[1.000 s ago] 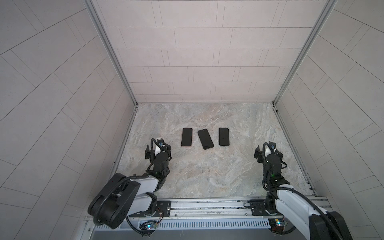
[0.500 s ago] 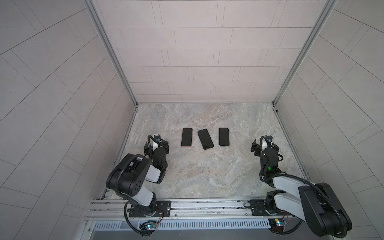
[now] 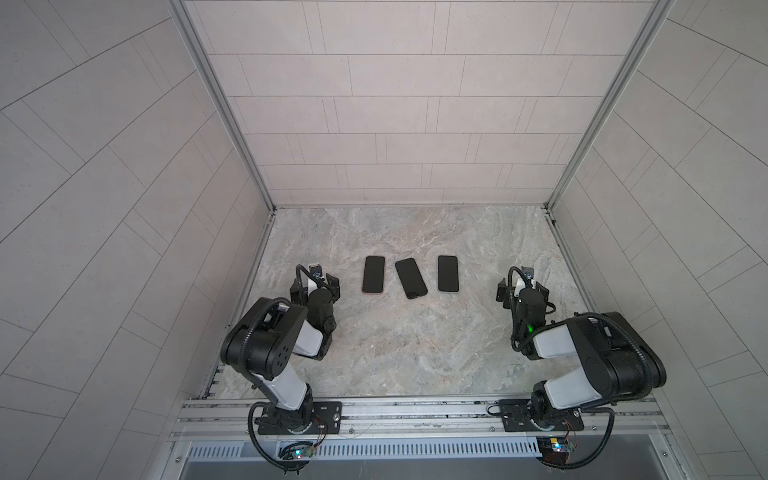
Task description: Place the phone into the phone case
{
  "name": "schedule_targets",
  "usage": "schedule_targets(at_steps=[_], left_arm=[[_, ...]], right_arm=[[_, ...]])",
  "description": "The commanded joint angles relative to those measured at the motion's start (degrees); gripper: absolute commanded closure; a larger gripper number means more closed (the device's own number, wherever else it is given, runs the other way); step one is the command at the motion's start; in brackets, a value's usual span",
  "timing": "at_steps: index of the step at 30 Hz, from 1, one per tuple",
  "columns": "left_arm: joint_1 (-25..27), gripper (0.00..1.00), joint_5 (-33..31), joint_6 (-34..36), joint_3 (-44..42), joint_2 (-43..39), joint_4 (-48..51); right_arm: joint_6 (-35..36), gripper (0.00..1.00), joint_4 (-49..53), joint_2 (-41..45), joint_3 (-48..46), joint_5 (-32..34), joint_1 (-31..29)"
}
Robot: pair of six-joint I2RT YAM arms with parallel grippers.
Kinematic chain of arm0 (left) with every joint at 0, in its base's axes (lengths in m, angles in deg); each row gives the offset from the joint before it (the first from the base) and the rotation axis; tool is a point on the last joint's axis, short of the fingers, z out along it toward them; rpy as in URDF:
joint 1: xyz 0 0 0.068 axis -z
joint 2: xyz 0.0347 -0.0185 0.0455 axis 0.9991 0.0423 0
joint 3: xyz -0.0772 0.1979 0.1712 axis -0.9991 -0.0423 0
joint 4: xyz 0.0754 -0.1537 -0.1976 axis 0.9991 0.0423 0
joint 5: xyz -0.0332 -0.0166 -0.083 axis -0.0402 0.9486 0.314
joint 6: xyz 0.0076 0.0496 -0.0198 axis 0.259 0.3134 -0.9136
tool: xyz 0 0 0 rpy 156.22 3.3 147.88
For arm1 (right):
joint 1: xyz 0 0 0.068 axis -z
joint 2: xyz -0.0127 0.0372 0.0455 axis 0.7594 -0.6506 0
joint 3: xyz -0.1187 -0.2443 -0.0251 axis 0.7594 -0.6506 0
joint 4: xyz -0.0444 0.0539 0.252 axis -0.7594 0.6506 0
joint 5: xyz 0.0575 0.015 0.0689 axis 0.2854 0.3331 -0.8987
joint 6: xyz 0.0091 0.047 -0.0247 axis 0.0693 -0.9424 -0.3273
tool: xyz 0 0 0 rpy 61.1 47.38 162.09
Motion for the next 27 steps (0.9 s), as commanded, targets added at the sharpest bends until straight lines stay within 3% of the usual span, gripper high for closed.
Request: schedule_targets(at_steps=[1, 5, 7, 10, 16, 20, 25, 27], left_arm=[[-0.3, 0.00, -0.1, 0.0, 0.9, 0.2, -1.3], [-0.6, 0.00, 0.0, -0.3, 2.4, -0.4, 2.1], [-2.3, 0.00, 2.4, -2.0, 5.6, -1.7, 10.4], [-8.8, 0.00, 15.1, -6.9, 11.1, -4.0, 25.1], [-9.3, 0.00, 16.0, -6.3, 10.6, -2.9, 22.2], [-9.1, 0.00, 16.0, -6.3, 10.5, -3.4, 22.5], [-8.5, 0.00, 26.0, -1.3, 7.0, -3.8, 16.0], [-8.3, 0.00, 24.6, -1.8, 6.2, -3.8, 14.8]], right_arm=[[-0.8, 0.00, 15.1, -0.7, 9.3, 3.1, -0.2], [0.5, 0.00, 12.5, -1.1, 8.3, 2.4, -0.2], [-0.2, 0.00, 15.3, -0.7, 9.2, 2.3, -0.2], [-0.6, 0.00, 16.6, -0.2, 9.5, 2.3, -0.2], [-0.4, 0.00, 15.9, -0.6, 9.5, 2.2, -0.2], [2.8, 0.00, 15.7, -0.2, 9.1, -7.8, 0.6], [3.1, 0.00, 15.8, -0.3, 9.2, -8.4, 0.7], [2.5, 0.00, 16.4, -0.3, 9.5, -8.9, 1.4]])
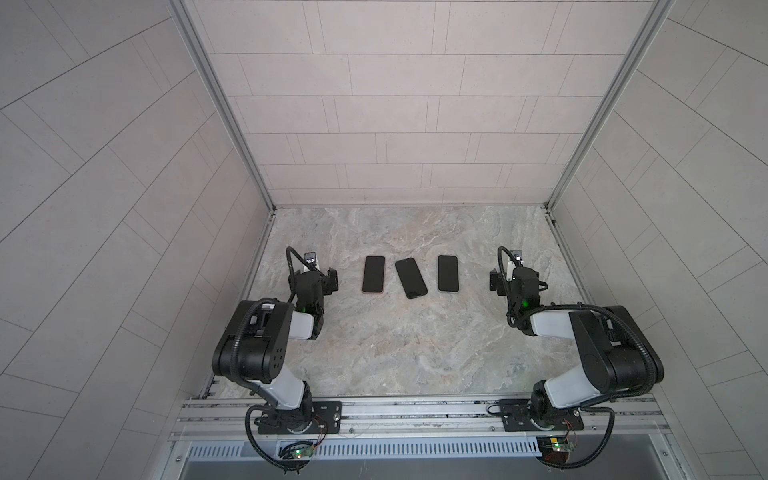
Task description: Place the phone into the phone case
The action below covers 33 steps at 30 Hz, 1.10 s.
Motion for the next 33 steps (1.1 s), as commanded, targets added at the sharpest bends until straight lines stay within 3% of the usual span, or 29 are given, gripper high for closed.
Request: schedule_targets(at_steps=[1, 3, 33], left_arm=[[0.4, 0.00, 1.4, 1.5, -0.1, -0.9, -1.9], [-0.1, 0.00, -1.3, -1.2, 2.9, -1.0, 4.5], [-0.8, 0.00, -1.0, -1.4, 2.6, -1.0, 3.7]], right_arm=[[0.4, 0.00, 0.6, 0.4, 0.4, -2.2, 1.0], [-0.4, 0.00, 1.2, 0.3, 0.7, -2.8, 1.9], [-0.5, 0.00, 1.6, 0.2, 0.9, -3.0, 2.2]])
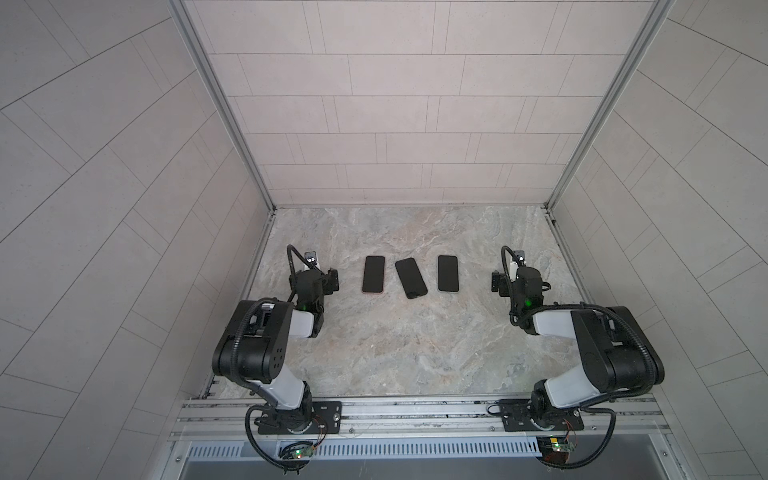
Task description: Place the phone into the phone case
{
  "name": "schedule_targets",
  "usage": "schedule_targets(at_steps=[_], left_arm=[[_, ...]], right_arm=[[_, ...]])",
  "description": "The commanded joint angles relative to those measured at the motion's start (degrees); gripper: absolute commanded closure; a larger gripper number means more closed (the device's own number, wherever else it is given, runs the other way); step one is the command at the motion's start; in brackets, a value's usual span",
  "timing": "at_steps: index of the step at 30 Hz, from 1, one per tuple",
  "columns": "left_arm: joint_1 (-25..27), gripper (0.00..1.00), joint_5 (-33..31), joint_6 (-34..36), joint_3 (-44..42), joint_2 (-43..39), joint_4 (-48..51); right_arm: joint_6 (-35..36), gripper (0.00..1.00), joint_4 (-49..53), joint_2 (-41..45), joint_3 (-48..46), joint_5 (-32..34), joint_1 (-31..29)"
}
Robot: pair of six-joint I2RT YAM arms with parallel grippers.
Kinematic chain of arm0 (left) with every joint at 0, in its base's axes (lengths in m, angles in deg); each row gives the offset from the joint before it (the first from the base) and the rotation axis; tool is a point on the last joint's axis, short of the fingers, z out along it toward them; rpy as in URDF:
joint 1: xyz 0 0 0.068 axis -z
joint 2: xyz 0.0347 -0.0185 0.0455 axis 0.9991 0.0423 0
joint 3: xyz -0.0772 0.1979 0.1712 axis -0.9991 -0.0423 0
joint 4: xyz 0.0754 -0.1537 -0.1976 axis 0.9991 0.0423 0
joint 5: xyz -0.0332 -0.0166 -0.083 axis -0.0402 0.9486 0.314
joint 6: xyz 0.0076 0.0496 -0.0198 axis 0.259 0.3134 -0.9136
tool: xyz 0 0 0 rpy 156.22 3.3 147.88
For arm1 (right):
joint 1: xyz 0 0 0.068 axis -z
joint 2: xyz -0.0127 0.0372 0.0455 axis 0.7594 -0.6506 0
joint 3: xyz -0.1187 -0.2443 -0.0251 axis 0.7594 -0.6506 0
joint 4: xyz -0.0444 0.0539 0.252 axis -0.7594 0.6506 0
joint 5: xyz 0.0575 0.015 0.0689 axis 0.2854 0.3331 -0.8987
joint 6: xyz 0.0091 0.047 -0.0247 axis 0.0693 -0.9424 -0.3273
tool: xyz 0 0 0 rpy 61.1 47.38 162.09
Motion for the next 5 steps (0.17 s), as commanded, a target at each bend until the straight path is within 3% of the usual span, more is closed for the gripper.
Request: schedule_targets(at_steps=[1, 5], left_arm=[[-0.1, 0.00, -0.4, 0.1, 0.2, -1.0, -0.2], [-0.1, 0.00, -0.4, 0.1, 0.2, -1.0, -0.2]], right_arm=[[-0.2, 0.00, 0.2, 0.2, 0.9, 0.2, -0.1], [-0.1, 0.00, 0.1, 0.3, 0.8, 0.2, -0.1]])
